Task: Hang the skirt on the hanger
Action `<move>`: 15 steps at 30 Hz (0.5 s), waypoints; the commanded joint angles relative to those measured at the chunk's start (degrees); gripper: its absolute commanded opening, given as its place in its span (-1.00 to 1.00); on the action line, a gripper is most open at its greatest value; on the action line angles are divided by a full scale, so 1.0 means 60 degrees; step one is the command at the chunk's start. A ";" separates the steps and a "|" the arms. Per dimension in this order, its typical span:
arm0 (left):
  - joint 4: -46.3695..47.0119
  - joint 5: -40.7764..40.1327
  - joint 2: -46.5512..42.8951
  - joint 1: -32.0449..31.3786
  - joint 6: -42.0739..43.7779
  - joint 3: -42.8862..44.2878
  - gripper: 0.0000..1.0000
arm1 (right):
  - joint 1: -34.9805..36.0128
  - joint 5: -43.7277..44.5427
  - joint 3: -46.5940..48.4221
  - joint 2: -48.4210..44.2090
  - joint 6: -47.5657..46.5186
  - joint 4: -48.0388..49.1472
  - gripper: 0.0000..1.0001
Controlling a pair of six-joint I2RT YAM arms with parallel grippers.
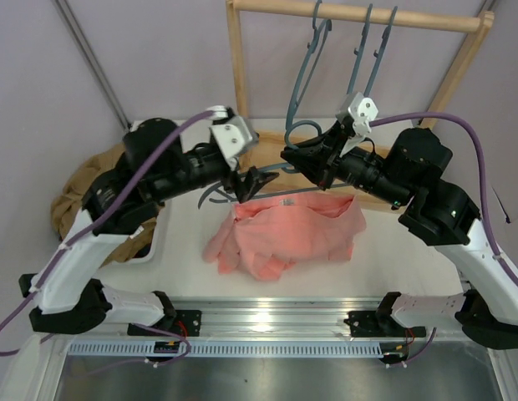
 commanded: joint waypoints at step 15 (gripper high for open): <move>-0.0425 0.2422 -0.1092 0.0293 -0.0440 -0.2123 -0.67 | -0.0558 -0.1735 -0.0162 -0.0068 0.0496 0.1207 -1.00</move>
